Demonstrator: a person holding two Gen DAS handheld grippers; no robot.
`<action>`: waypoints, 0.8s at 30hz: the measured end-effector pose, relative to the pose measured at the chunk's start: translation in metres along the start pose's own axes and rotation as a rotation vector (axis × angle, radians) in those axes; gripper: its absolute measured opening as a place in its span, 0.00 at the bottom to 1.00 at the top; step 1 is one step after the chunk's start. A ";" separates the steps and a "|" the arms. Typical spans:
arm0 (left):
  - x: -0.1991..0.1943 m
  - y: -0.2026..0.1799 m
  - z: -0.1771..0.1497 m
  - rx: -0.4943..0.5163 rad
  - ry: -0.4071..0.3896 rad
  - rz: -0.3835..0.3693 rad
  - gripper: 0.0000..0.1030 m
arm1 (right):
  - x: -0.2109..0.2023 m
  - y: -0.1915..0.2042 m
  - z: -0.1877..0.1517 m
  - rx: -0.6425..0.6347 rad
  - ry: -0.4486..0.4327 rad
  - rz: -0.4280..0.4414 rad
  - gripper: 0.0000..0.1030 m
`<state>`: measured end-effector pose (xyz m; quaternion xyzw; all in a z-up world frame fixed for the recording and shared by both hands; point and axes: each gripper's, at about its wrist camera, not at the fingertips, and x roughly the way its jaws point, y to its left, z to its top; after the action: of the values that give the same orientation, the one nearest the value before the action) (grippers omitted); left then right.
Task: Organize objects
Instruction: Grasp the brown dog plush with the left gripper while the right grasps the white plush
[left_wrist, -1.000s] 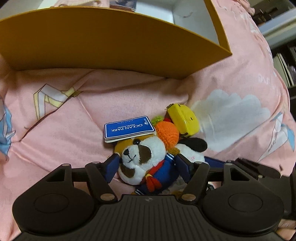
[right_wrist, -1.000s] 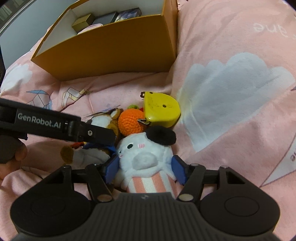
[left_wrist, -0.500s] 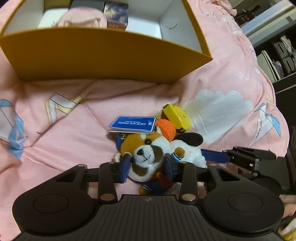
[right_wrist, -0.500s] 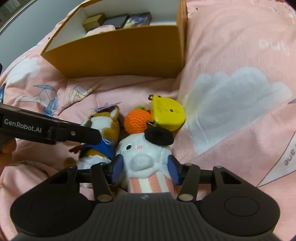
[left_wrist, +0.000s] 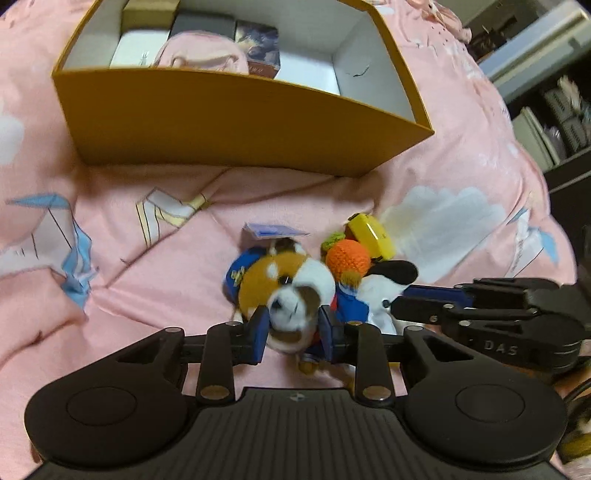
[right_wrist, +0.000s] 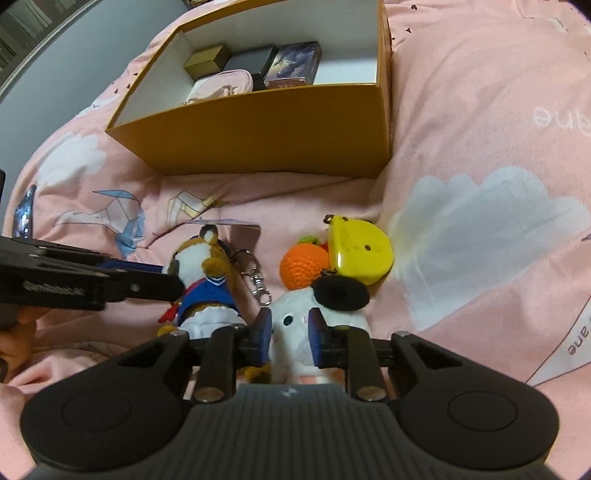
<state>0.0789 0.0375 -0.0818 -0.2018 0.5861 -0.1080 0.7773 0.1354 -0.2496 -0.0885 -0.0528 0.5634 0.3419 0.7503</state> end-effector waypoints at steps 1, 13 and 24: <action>0.001 0.002 -0.001 -0.016 0.003 -0.016 0.32 | 0.000 -0.001 0.001 0.004 0.000 0.002 0.26; 0.016 0.002 0.008 -0.217 0.044 -0.050 0.66 | 0.010 -0.002 0.006 -0.027 0.035 -0.061 0.55; 0.049 0.009 0.013 -0.313 0.087 0.029 0.80 | 0.046 -0.028 0.003 0.069 0.114 0.016 0.68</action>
<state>0.1049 0.0279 -0.1250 -0.3069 0.6318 -0.0129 0.7116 0.1599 -0.2484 -0.1364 -0.0417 0.6171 0.3246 0.7156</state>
